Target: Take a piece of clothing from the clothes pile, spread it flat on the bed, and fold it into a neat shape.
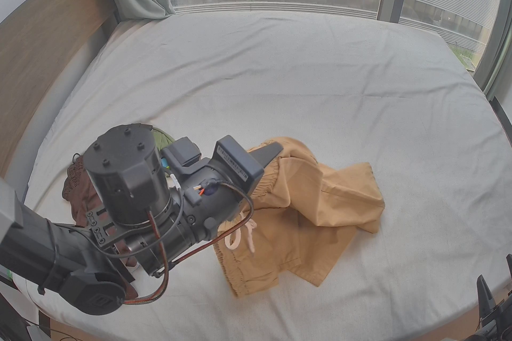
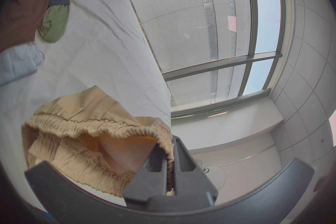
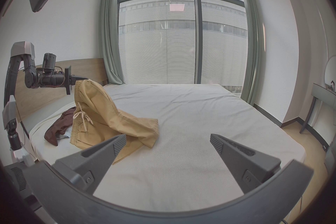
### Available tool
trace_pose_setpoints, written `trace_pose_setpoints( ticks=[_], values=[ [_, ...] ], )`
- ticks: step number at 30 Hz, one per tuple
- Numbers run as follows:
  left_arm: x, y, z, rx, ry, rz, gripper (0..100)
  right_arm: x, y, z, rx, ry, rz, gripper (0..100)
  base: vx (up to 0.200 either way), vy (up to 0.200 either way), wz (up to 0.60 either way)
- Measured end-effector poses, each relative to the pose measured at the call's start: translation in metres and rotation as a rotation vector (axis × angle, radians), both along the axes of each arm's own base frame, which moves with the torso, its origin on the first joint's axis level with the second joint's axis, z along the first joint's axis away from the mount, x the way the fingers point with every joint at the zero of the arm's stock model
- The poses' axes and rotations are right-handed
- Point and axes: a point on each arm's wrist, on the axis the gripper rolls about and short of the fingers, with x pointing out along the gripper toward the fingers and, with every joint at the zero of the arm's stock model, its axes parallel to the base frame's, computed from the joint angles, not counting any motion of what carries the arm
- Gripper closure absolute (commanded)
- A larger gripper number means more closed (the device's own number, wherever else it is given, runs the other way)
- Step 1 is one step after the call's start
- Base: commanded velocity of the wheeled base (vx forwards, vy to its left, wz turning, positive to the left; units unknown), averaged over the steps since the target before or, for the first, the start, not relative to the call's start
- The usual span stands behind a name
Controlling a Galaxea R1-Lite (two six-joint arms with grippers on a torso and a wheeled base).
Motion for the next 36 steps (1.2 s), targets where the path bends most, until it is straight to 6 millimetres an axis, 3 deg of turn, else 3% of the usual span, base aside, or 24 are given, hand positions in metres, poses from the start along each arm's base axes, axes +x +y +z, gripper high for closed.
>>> trace_pose_setpoints(
  ticks=[11,21,36],
  values=[
    [-0.001,0.025,-0.021,0.078,-0.042,0.029,100,0.0,0.0,0.0,0.0,0.0,-0.001,0,0.0,0.0,0.0],
    [0.003,0.062,-0.036,0.136,-0.115,0.083,100,0.0,0.0,0.0,0.0,0.0,-0.001,0,0.0,0.0,0.0],
    [0.015,0.113,-0.075,0.493,-0.266,0.154,100,0.0,0.0,0.0,0.0,0.0,-0.001,0,0.0,0.0,0.0]
  ],
)
